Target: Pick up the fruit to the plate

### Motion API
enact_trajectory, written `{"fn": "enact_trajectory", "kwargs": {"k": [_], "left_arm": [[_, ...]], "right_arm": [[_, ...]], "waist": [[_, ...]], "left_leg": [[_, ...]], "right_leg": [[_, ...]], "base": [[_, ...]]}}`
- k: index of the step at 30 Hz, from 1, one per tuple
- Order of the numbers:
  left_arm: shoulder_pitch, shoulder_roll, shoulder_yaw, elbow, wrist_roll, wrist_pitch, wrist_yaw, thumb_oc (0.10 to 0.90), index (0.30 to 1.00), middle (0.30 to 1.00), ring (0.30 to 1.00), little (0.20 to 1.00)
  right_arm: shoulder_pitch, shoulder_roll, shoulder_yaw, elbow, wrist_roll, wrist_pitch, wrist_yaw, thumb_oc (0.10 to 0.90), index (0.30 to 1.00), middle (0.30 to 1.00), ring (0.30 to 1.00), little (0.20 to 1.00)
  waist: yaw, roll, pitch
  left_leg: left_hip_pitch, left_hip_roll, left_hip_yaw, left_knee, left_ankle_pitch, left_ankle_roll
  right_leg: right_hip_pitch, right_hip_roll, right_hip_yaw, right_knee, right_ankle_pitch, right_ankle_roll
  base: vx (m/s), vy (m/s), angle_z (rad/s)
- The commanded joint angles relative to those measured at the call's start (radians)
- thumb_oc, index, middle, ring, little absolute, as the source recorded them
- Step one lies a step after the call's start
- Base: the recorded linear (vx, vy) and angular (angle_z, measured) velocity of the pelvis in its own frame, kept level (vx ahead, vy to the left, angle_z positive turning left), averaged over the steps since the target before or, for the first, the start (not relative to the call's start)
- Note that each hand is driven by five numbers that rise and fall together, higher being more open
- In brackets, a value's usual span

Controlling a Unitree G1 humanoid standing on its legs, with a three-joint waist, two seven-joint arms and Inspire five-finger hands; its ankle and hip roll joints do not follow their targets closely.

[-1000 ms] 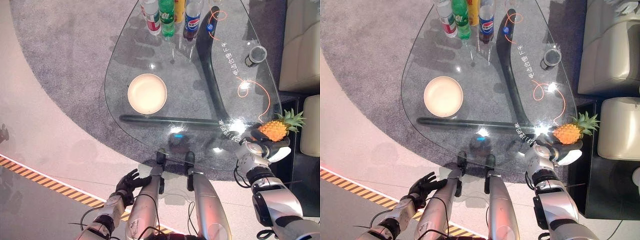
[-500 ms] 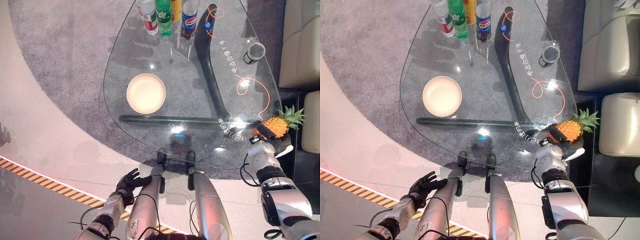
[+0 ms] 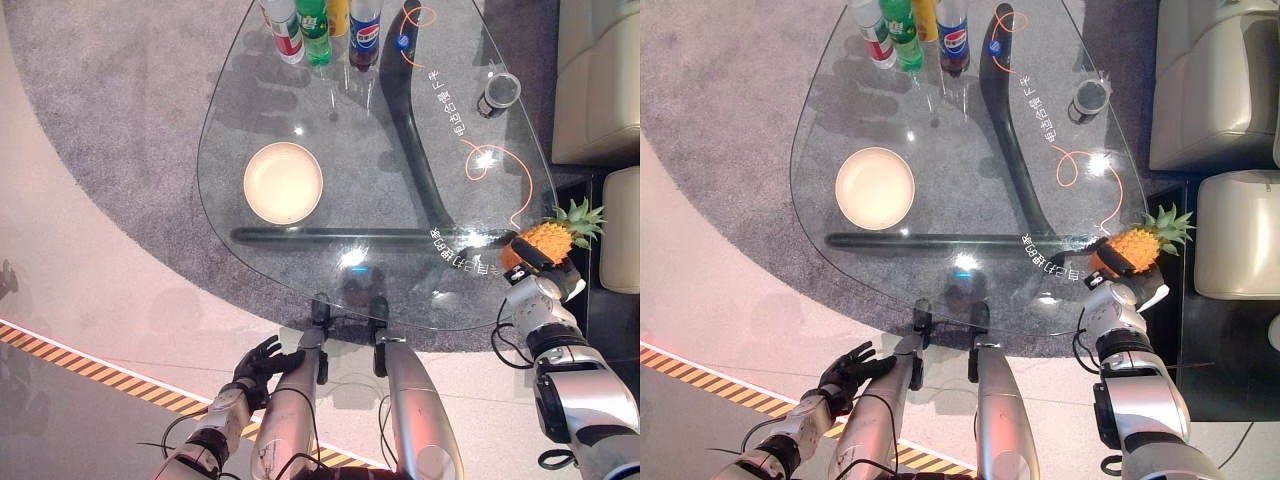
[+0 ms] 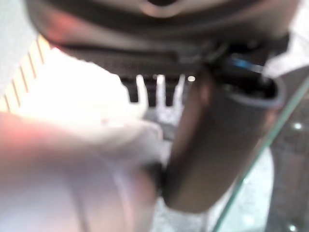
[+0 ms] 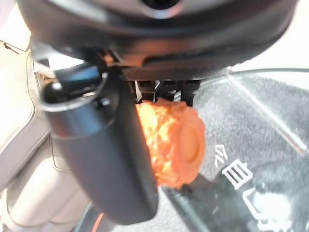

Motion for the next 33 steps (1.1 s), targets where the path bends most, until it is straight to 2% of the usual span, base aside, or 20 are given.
{"fn": "enact_trajectory", "kwargs": {"k": [1, 3, 9, 16, 19, 26, 29, 33], "left_arm": [[0.048, 0.005, -0.003, 0.027, -0.022, 0.011, -0.014, 0.8, 0.9, 0.9, 0.9, 0.9], [0.047, 0.007, 0.002, 0.032, -0.022, 0.008, -0.025, 0.8, 0.9, 0.9, 0.9, 0.9], [0.041, 0.006, 0.013, 0.037, -0.039, 0.006, -0.043, 0.8, 0.9, 0.9, 0.9, 0.9], [0.04, 0.008, 0.019, 0.03, -0.046, 0.007, -0.045, 0.8, 0.9, 0.9, 0.9, 0.9], [0.04, 0.012, 0.024, 0.024, -0.042, 0.009, -0.048, 0.8, 0.9, 0.9, 0.9, 0.9], [0.064, 0.02, 0.04, -0.02, -0.044, 0.011, -0.033, 0.8, 0.9, 0.9, 0.9, 0.9], [0.076, 0.026, 0.049, -0.03, -0.048, 0.004, -0.036, 0.8, 0.9, 0.9, 0.9, 0.9], [0.083, 0.027, 0.062, -0.041, -0.056, -0.008, -0.037, 0.8, 0.9, 0.9, 0.9, 0.9]], "right_arm": [[-0.043, -0.029, 0.041, 0.009, -0.036, 0.085, 0.029, 0.1, 0.3, 0.3, 0.3, 0.2], [-0.061, -0.045, 0.059, 0.023, -0.074, 0.116, 0.019, 0.1, 0.3, 0.3, 0.3, 0.2], [-0.086, -0.066, 0.08, 0.041, -0.117, 0.153, -0.001, 0.1, 0.3, 0.3, 0.3, 0.2], [-0.082, -0.066, 0.081, 0.047, -0.129, 0.147, -0.005, 0.1, 0.3, 0.3, 0.3, 0.2], [-0.077, -0.069, 0.079, 0.037, -0.101, 0.112, 0.007, 0.1, 0.3, 0.3, 0.3, 0.2], [-0.016, -0.029, 0.057, -0.144, -0.076, -0.062, 0.017, 0.1, 0.3, 0.3, 0.3, 0.2], [0.008, -0.014, 0.051, -0.235, -0.096, -0.104, 0.004, 0.1, 0.3, 0.3, 0.3, 0.2], [0.034, -0.008, 0.05, -0.332, -0.162, -0.115, -0.012, 0.1, 0.3, 0.3, 0.3, 0.2]], "waist": [[0.032, -0.013, -0.018], [0.038, -0.015, -0.018], [0.048, -0.021, -0.018], [0.056, -0.027, -0.018], [0.057, -0.028, -0.018], [0.049, -0.039, -0.018], [0.042, -0.045, -0.018], [0.032, -0.052, -0.018]], "left_leg": [[-0.054, -0.05, -0.022, 0.141, -0.09, 0.024], [-0.054, -0.051, -0.026, 0.141, -0.09, 0.025], [-0.053, -0.054, -0.033, 0.136, -0.088, 0.027], [-0.051, -0.059, -0.04, 0.135, -0.089, 0.031], [-0.047, -0.06, -0.042, 0.134, -0.09, 0.031], [-0.015, -0.06, -0.041, 0.114, -0.095, 0.03], [0.006, -0.06, -0.039, 0.106, -0.098, 0.03], [0.036, -0.061, -0.035, 0.096, -0.1, 0.03]], "right_leg": [[0.024, -0.021, -0.04, -0.083, 0.066, 0.027], [0.023, -0.02, -0.042, -0.081, 0.066, 0.027], [0.023, -0.021, -0.045, -0.085, 0.067, 0.029], [0.027, -0.021, -0.046, -0.088, 0.068, 0.033], [0.032, -0.022, -0.048, -0.092, 0.068, 0.033], [0.063, -0.016, -0.038, -0.112, 0.07, 0.038], [0.085, -0.014, -0.034, -0.123, 0.07, 0.038], [0.116, -0.012, -0.029, -0.136, 0.07, 0.037]], "base": [[0.0, 0.0, 0.0], [0.0, 0.0, 0.0], [0.0, 0.021, 0.1], [0.0, 0.0, 0.0], [0.0, 0.0, 0.0], [-0.02, 0.005, 0.0], [-0.04, 0.012, 0.0], [-0.04, 0.022, 0.0]]}}
